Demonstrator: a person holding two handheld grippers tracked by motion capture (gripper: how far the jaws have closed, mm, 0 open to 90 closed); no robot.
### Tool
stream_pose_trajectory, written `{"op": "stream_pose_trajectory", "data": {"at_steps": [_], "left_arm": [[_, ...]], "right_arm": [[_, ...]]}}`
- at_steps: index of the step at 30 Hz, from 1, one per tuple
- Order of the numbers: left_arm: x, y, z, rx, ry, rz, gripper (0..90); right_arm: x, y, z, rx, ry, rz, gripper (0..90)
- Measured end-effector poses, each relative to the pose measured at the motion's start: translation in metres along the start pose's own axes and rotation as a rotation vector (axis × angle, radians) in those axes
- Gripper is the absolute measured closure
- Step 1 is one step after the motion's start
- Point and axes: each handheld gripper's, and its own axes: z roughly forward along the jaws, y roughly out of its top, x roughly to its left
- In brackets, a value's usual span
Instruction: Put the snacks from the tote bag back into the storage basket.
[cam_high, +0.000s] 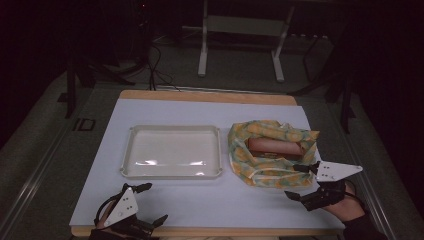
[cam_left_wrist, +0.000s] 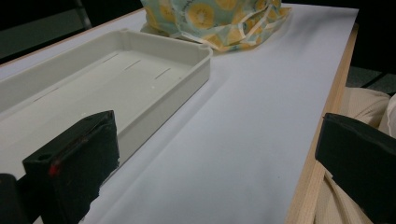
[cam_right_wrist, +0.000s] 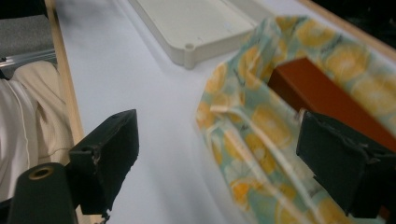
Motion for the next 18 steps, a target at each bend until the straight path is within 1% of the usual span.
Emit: {"op": "stream_pose_trajectory", "data": {"at_steps": [5, 10, 15, 16, 18], "left_arm": [[0.0, 0.0, 0.0, 0.0, -0.003, 0.002, 0.0], [0.0, 0.0, 0.0, 0.0, -0.002, 0.001, 0.0], [0.0, 0.0, 0.0, 0.001, 0.0, 0.0, 0.0], [0.0, 0.0, 0.0, 0.001, -0.001, 0.0, 0.0], [0.0, 0.0, 0.001, 0.003, -0.002, 0.001, 0.0]], "right_arm": [[-0.004, 0.014, -0.004, -0.024, -0.007, -0.036, 13.0], [-0.01, 0.027, -0.009, -0.051, -0.029, -0.075, 13.2], [-0.021, 0.037, -0.011, -0.066, -0.052, -0.097, 13.7], [-0.023, 0.038, -0.012, -0.065, -0.055, -0.092, 13.7], [-0.03, 0.043, -0.013, -0.065, -0.06, -0.101, 13.9]]}}
